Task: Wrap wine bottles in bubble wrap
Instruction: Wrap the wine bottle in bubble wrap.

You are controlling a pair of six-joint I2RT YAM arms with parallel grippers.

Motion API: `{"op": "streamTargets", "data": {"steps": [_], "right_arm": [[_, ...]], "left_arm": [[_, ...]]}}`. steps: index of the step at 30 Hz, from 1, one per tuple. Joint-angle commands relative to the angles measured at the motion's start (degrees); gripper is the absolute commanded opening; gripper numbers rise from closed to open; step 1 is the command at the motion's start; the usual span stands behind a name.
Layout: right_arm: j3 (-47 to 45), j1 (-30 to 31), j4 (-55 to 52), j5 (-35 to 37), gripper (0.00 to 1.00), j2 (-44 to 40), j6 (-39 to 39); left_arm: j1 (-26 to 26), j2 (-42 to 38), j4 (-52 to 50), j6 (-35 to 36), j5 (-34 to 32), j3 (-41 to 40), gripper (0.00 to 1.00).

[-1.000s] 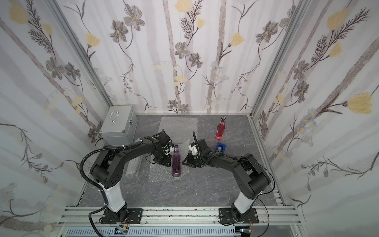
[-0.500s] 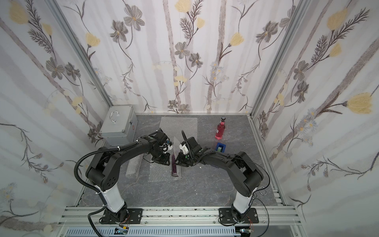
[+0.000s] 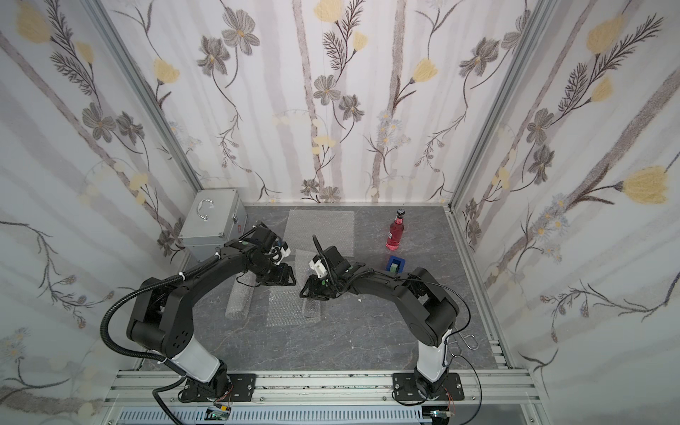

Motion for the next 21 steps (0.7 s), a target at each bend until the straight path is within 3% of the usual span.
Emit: {"op": "streamTargets", "data": {"steps": [1,5,8,14,19,21], "right_arm": [[0.09,0.27,-2.6,2.19,0.36,0.86,-0.48],[0.17,0.3,-2.67,2.37,0.37,1.1,-0.65],[0.14,0.34,-2.64,2.5,0.37,1.04,-0.75],[0.09,0.37,-2.66,2.62,0.37,0.92,-0.88],[0.3,0.42,-3.34,2.98,0.38,0.25,-1.18],[0.65,0.35,-4.13,3.16,0.39,-0.21,-1.36]], "left_arm": [[0.7,0.12,3.75,-3.34,7.05,-0.21,0.72],[0.65,4.16,5.5,-6.27,11.86,0.37,0.74],[0.48,6.26,7.22,-8.29,15.3,0.2,0.7],[0.42,8.04,7.62,-9.26,15.09,-0.41,0.37],[-0.01,9.03,6.85,-8.34,12.01,-0.47,0.03],[-0.09,9.58,5.79,-7.43,10.27,-0.13,0.0]]}}
